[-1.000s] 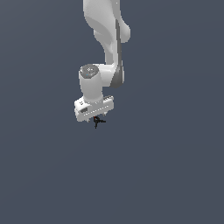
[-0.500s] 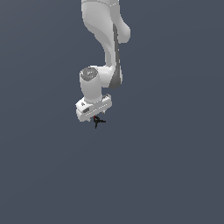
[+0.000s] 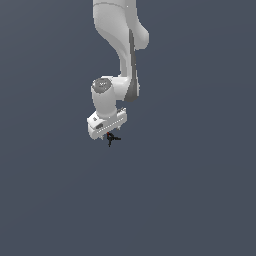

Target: Pick up the object and move it to a goal position.

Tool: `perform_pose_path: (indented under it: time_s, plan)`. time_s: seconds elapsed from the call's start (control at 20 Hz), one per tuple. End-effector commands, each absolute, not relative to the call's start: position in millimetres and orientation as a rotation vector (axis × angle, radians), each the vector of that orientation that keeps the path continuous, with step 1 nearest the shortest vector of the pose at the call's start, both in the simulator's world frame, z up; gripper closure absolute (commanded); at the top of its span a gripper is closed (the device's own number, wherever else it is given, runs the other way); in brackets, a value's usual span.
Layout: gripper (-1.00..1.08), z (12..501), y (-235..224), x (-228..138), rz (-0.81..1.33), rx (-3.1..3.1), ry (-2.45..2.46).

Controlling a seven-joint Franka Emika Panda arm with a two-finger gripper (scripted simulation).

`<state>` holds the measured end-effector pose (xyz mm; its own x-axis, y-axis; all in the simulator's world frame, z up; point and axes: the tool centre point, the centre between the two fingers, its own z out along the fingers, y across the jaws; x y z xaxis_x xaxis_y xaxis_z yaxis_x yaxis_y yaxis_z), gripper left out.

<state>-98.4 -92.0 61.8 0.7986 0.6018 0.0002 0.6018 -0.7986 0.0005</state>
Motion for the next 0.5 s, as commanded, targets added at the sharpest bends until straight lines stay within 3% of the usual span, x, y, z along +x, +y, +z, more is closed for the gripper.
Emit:
perform_pose_path:
  time_s: [0.0,0.45]
  plan:
    - [-0.92,57,-92,-99,0.0,2.979,0.998]
    - [-0.92,20,-92,-100,0.0,2.977,1.002]
